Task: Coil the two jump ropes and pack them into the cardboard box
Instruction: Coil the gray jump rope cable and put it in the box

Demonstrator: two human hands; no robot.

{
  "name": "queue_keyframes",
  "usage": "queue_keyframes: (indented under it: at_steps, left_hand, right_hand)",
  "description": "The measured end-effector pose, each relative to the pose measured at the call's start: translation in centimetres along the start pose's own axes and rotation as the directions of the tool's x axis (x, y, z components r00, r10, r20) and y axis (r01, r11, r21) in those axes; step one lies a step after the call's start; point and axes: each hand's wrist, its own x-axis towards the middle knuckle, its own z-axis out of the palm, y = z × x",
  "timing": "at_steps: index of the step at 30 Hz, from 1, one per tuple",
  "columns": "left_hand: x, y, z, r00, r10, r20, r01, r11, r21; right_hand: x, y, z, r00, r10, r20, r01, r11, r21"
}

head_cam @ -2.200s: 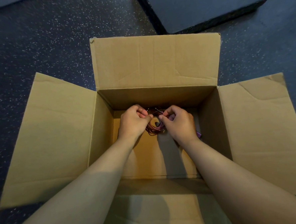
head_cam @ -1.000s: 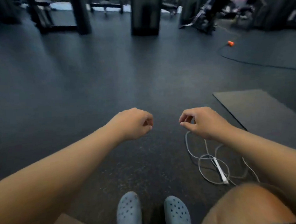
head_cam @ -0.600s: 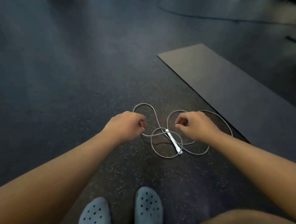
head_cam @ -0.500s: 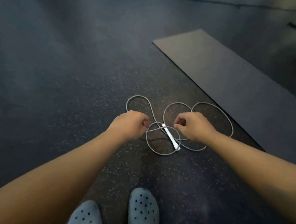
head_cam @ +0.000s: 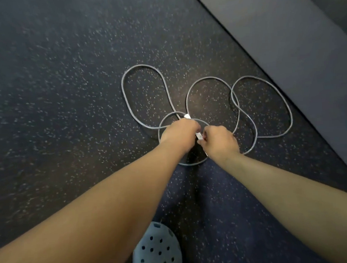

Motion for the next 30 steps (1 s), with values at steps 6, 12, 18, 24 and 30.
queue_keyframes:
  at_steps: [6, 12, 18, 24, 30]
  left_hand:
    - [0.7, 1.2, 2.1, 1.0, -0.002, -0.008, 0.003, 0.995, 0.096]
    - [0.9, 1.2, 2.8, 0.998, 0.018, -0.059, -0.007, 0.984, 0.178]
    - [-1.3, 0.8, 1.1, 0.967, 0.199, -0.159, -0.154, 0.954, 0.258]
    - [-9.1, 1.9, -7.6, 0.956, 0.282, -0.084, -0.227, 0.888, 0.401]
    - [-22.5, 2.4, -22.5, 0.982, 0.033, -0.184, 0.019, 0.961, 0.277]
  right_hand:
    - [0.7, 0.7, 0.5, 1.0, 0.0, -0.014, 0.0, 1.0, 0.03]
    - [0.7, 1.7, 0.6, 0.999, -0.018, 0.046, 0.013, 0.994, 0.113]
    - [-1.5, 3.3, -1.9, 0.974, -0.212, -0.074, 0.22, 0.968, 0.12]
    - [-5.8, 1.7, -6.8, 0.895, -0.402, -0.194, 0.432, 0.888, 0.155]
    - [-11.4, -5.3, -15.7, 0.805, -0.504, -0.314, 0.591, 0.728, 0.347]
